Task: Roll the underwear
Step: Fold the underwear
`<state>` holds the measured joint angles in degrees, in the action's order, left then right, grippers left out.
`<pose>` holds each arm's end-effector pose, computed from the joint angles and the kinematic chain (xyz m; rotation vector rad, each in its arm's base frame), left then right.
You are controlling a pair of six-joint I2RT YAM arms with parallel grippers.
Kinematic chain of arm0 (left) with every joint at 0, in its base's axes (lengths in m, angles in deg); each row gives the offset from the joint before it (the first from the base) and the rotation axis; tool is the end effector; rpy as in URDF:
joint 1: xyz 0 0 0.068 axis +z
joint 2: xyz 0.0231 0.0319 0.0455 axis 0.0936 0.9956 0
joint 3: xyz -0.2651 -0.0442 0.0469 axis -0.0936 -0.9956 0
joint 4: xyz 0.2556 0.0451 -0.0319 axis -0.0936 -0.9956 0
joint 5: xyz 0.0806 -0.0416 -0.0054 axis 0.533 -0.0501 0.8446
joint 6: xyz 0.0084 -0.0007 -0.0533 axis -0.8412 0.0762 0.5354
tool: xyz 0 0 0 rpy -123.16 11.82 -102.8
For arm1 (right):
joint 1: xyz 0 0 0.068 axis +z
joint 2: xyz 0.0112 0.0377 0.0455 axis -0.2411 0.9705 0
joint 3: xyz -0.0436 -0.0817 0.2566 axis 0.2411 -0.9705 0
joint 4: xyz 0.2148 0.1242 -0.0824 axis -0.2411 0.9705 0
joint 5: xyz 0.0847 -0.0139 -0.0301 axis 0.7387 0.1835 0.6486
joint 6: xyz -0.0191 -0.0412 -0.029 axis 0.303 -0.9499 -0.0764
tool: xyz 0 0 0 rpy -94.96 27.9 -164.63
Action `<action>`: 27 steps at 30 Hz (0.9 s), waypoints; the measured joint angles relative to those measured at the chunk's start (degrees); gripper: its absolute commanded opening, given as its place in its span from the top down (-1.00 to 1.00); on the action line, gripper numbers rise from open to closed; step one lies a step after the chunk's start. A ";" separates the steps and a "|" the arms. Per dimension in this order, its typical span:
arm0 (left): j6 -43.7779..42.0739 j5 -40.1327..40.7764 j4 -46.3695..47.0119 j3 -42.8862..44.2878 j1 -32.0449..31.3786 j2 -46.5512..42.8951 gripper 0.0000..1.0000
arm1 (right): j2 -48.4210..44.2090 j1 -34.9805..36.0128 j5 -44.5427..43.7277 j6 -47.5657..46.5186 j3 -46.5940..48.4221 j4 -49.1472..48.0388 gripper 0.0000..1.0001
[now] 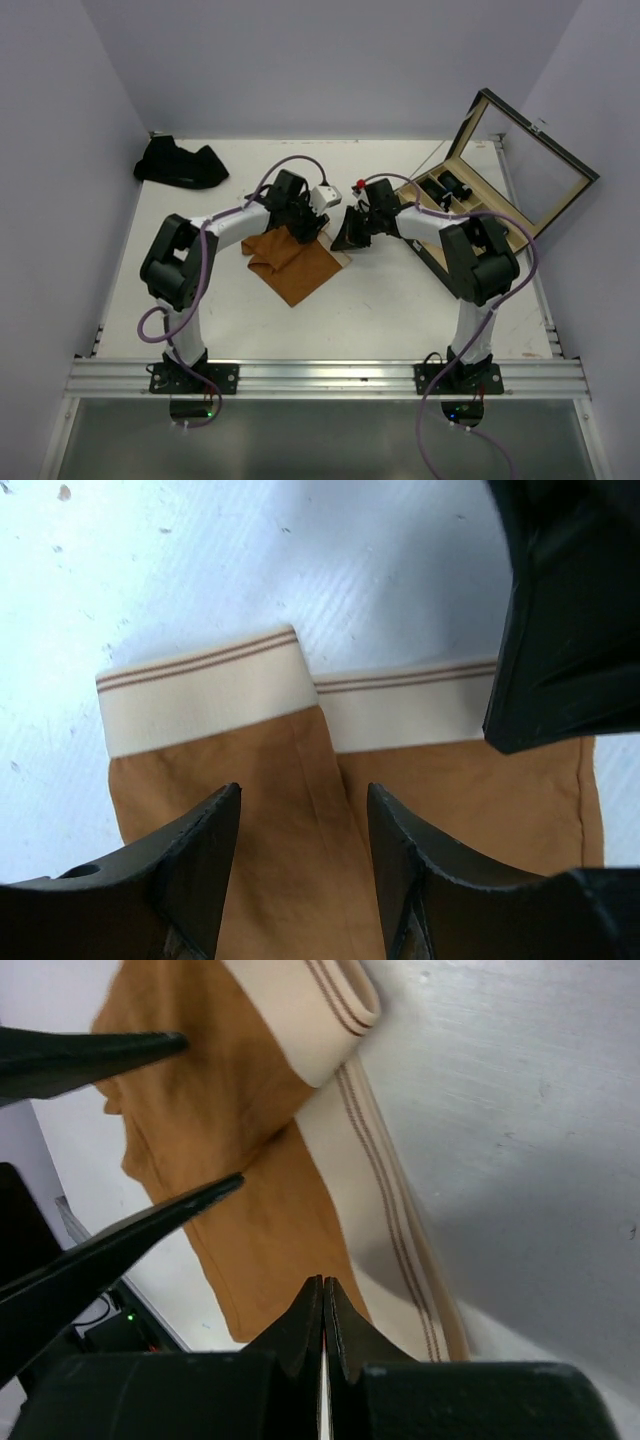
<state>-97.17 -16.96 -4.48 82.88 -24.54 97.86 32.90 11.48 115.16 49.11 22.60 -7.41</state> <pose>0.3436 -0.2095 0.1840 1.1761 2.1723 -0.4287 0.3451 0.1843 0.1561 0.0081 2.6540 1.0888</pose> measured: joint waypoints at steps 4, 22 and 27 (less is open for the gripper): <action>0.59 0.59 1.16 2.27 -0.50 2.58 -0.10 | 3.52 0.00 -0.44 1.79 -0.35 -1.29 1.00; 1.05 2.12 2.97 4.20 -1.36 7.43 0.58 | 5.44 -0.02 0.11 3.87 -0.35 -4.20 1.00; 1.01 2.23 3.15 4.20 -1.18 7.41 0.98 | 5.44 -0.02 0.15 3.85 -0.46 -4.37 1.00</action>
<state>-96.16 -14.73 -1.34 87.07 -25.72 105.27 38.34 11.46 115.31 52.95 22.14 -11.78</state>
